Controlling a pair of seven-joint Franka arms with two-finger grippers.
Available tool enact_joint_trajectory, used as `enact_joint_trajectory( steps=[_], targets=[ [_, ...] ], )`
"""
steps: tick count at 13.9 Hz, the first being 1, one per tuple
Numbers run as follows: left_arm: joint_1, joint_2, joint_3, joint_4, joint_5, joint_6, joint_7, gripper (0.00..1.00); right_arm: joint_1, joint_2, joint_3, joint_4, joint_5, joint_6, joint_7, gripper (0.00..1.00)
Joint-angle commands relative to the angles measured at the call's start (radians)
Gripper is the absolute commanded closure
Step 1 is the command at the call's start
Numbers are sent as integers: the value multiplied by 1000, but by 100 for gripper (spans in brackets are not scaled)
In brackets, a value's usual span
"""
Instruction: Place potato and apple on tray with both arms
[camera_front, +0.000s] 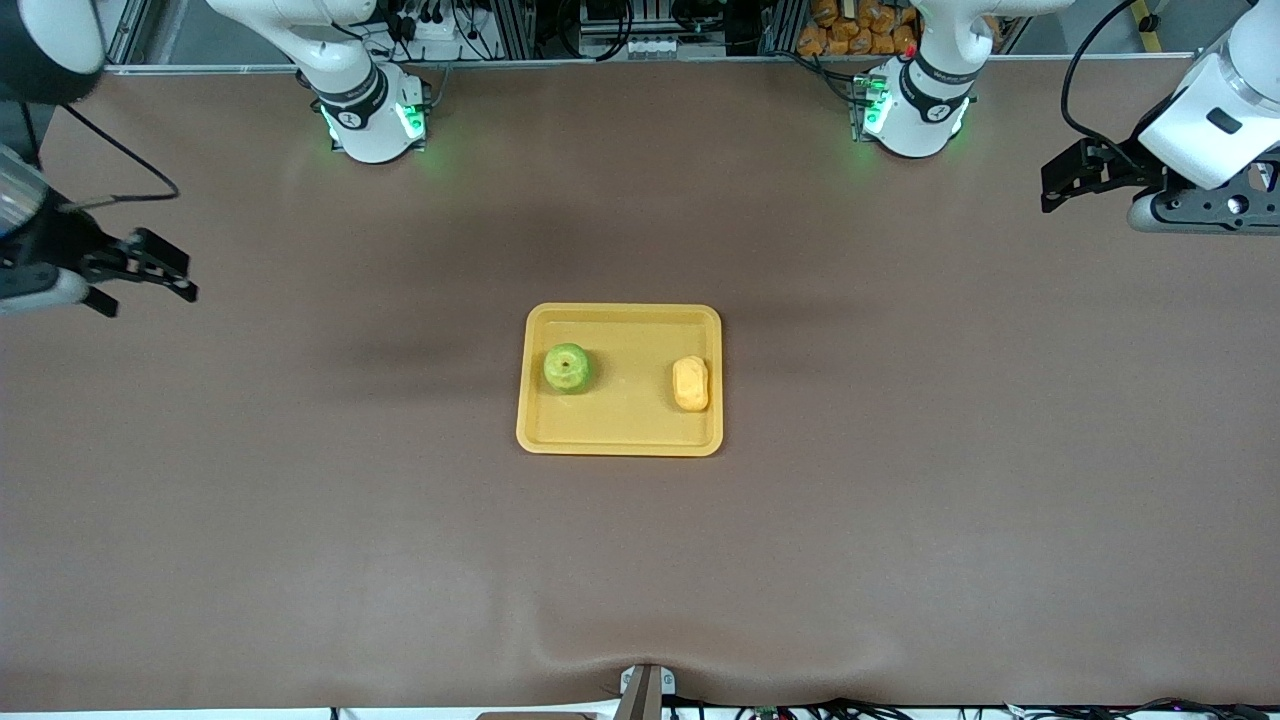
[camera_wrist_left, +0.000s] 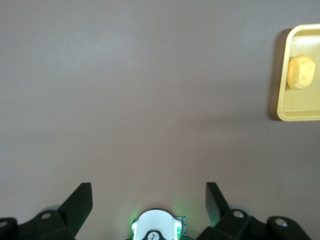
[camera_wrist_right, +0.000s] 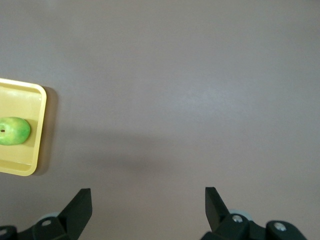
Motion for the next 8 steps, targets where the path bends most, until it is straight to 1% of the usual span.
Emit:
enact_joint_trajectory(
  steps=[1,3,5,7,8],
  targets=[
    [4,-7,4,4,-18,-9,11,0,-21,-77,20,0,-13,-84,134,0],
    [6,-7,4,4,-18,-11,13,0,-17,-103,24,0,-7,-152,275,0],
    [7,-10,7,5,-18,-11,14,0,-14,-113,33,24,-7,-177,322,0],
    [7,-12,10,13,-18,-11,14,0,-12,-94,38,96,-10,-216,327,0],
    [6,-10,10,21,-18,-11,13,0,6,-61,32,153,-15,-239,328,0]
  ],
)
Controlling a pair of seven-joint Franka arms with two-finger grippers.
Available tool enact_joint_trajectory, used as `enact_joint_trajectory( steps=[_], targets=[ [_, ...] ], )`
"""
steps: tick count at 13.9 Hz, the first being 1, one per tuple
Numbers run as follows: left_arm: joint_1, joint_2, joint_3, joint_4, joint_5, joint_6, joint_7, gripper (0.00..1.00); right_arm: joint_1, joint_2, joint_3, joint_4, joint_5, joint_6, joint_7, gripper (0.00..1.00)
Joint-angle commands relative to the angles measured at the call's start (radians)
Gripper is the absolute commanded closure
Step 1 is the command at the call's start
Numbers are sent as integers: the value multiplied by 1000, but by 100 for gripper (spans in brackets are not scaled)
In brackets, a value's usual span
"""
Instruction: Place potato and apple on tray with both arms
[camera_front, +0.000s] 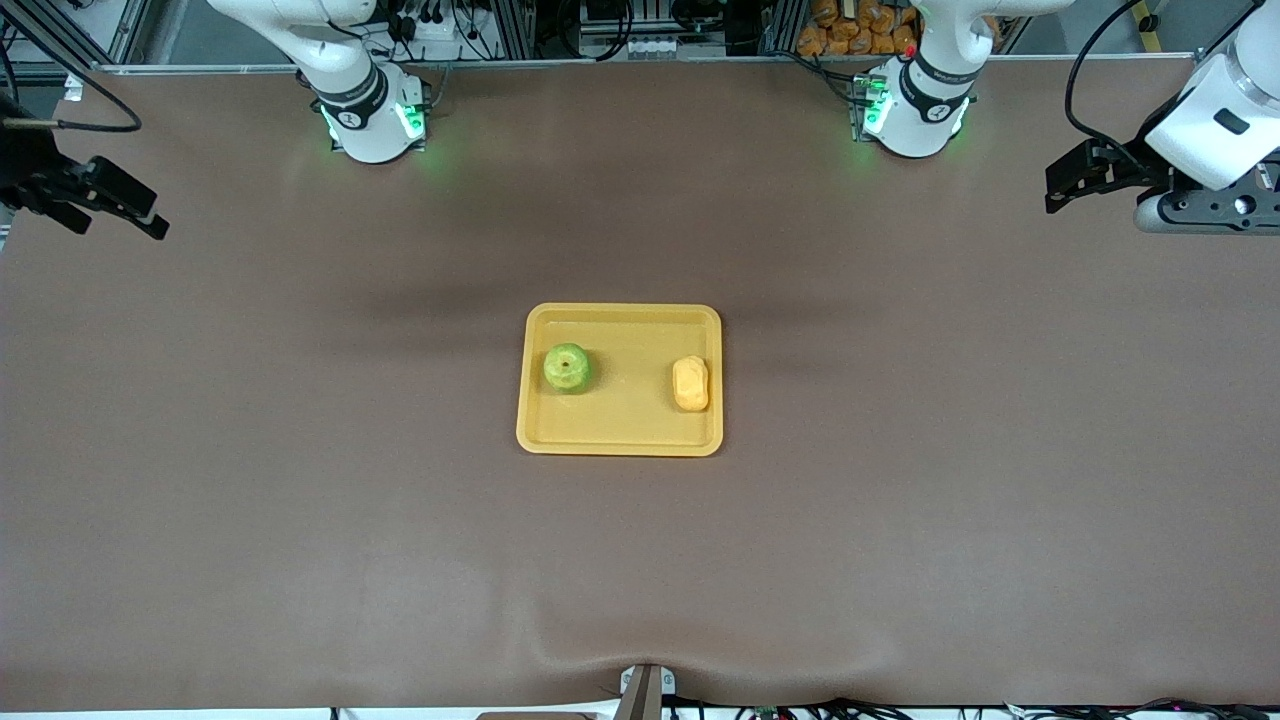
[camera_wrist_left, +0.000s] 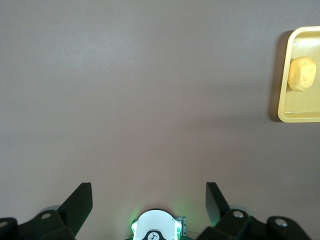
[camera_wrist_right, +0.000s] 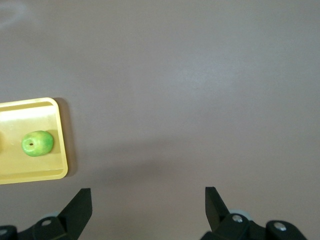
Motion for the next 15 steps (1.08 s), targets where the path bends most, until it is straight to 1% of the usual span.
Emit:
enact_joint_trajectory(
  steps=[1,2,3,4,5,12,15],
  targets=[
    [2,-9,2,17,-18,-11,11,0,17,76,-6,158,-16,-94,27,0],
    [2,-7,2,17,-16,-11,9,0,38,116,-26,218,-16,-131,26,0],
    [2,-7,2,17,-16,-11,14,0,70,138,-65,247,-18,-143,24,0],
    [2,-7,2,17,-16,-11,14,0,104,139,-99,251,-21,-141,23,0],
    [2,-7,2,18,-16,-11,14,0,112,139,-107,251,-21,-144,24,0],
    [4,-3,5,24,-18,-11,-1,0,104,158,-105,242,-21,-136,17,0],
    [2,-1,4,37,-16,-12,-7,0,107,158,-105,240,-36,-136,17,0]
  ],
)
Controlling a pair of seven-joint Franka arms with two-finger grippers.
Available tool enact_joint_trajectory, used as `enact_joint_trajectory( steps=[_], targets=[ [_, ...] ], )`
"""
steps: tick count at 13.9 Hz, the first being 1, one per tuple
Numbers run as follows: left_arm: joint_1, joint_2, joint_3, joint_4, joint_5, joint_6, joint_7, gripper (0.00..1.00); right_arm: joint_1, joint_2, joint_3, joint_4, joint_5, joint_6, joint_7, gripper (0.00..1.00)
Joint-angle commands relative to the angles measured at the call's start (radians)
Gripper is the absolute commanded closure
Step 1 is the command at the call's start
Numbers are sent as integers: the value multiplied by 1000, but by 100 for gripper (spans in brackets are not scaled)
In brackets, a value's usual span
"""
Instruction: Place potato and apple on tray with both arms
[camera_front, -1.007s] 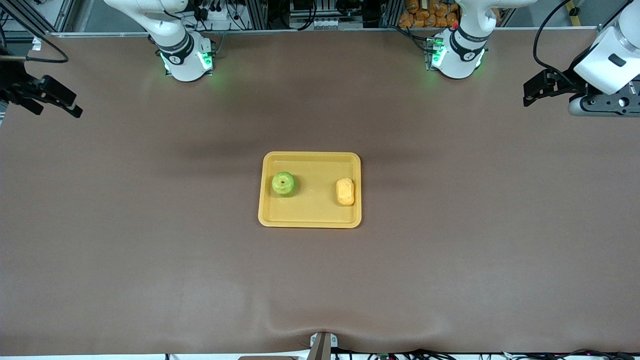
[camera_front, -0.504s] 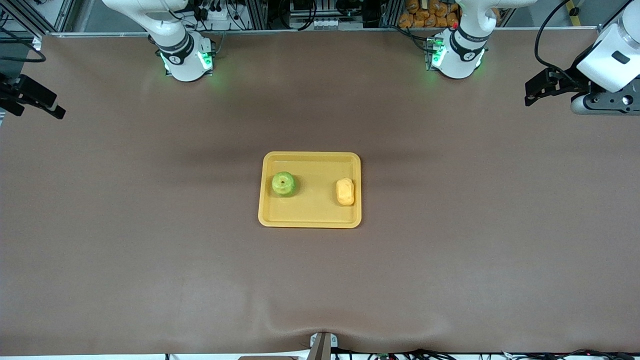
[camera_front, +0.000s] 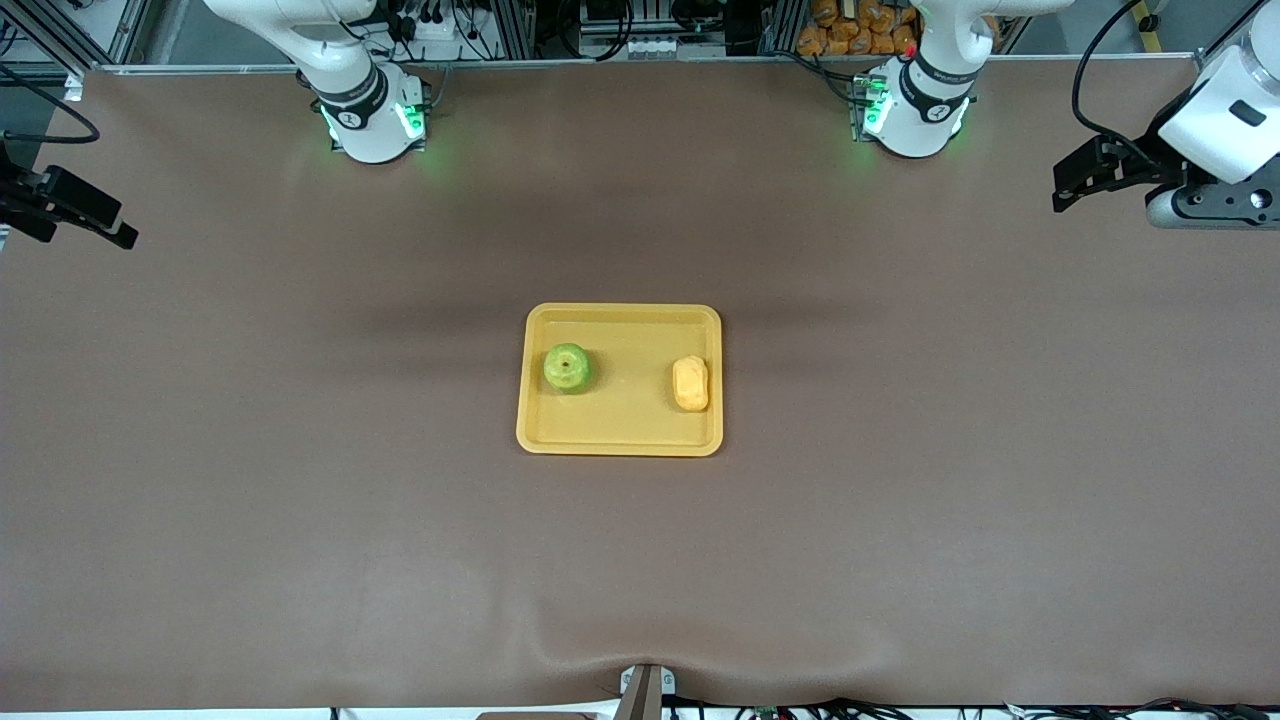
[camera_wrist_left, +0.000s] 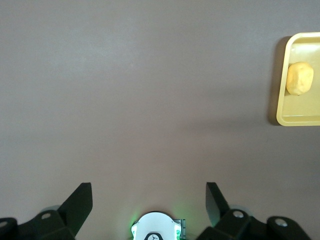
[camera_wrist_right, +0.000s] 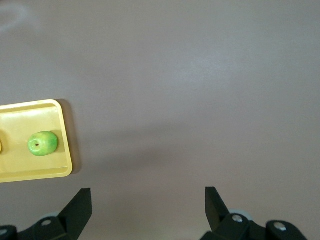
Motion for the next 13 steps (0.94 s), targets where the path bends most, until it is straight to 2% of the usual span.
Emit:
enact_joint_trajectory(
  steps=[1,13],
  targets=[
    [0,-1,2,20,-16,-12,-6,0,17,12,-8,27,-36,-15,12,0],
    [0,-1,2,28,-16,-25,-5,0,21,12,-8,16,-73,-19,7,0]
  ],
)
